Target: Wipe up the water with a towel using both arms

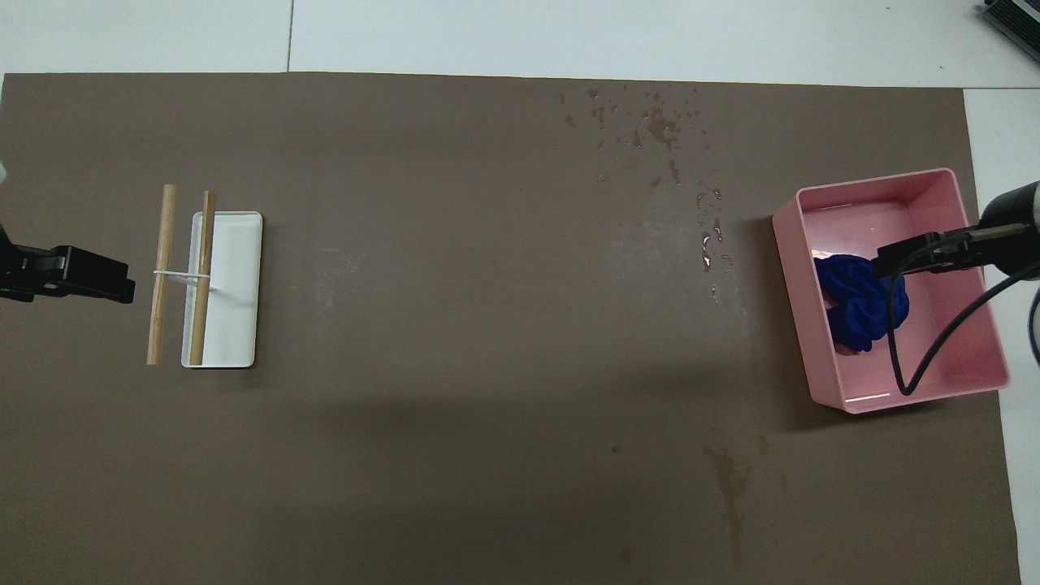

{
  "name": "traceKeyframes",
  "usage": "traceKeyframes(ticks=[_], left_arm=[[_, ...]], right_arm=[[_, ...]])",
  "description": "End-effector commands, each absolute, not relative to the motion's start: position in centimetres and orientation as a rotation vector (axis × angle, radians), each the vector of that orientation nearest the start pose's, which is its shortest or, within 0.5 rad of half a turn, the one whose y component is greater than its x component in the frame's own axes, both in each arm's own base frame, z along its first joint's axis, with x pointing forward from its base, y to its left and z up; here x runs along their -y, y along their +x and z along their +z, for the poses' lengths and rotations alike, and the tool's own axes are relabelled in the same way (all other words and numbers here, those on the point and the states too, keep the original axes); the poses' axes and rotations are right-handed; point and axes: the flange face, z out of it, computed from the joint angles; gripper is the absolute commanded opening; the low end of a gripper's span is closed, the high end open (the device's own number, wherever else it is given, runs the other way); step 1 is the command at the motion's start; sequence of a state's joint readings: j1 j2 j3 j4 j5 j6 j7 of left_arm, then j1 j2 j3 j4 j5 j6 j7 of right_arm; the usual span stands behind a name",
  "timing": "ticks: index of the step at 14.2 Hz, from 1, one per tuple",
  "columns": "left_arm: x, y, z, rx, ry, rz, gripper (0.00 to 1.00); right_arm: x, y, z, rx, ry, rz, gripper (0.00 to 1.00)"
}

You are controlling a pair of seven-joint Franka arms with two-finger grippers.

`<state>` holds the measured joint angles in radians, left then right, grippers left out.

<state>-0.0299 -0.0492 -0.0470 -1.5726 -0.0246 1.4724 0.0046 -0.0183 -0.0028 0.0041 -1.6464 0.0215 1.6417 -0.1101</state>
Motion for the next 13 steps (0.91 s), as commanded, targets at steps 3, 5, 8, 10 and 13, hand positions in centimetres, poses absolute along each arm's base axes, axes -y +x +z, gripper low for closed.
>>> traceKeyframes(ticks=[3,5,8,10,13], left_arm=[[4.2,51.9,64.3,-0.123,-3.154,0.083,1.0],[4.2,51.9,64.3,-0.123,-3.154,0.083,1.0],[4.2,51.9,64.3,-0.123,-3.154,0.081,1.0],[4.2,51.9,64.3,-0.123,-3.154,0.083,1.0],[4.2,51.9,64.3,-0.123,-3.154,0.083,1.0]], right_arm=[[0.1,55.4,59.7,0.144,-3.12,0.008,1.0],[-0.2,55.3,59.8,0.073,-3.123,0.009,1.0],[-1.3,55.3,59.7,-0.002,-3.124,0.013,1.0],[-1.3,55.4,59.7,-0.007,-3.124,0.008,1.0],[-1.3,55.4,59.7,-0.007,-3.124,0.001,1.0]])
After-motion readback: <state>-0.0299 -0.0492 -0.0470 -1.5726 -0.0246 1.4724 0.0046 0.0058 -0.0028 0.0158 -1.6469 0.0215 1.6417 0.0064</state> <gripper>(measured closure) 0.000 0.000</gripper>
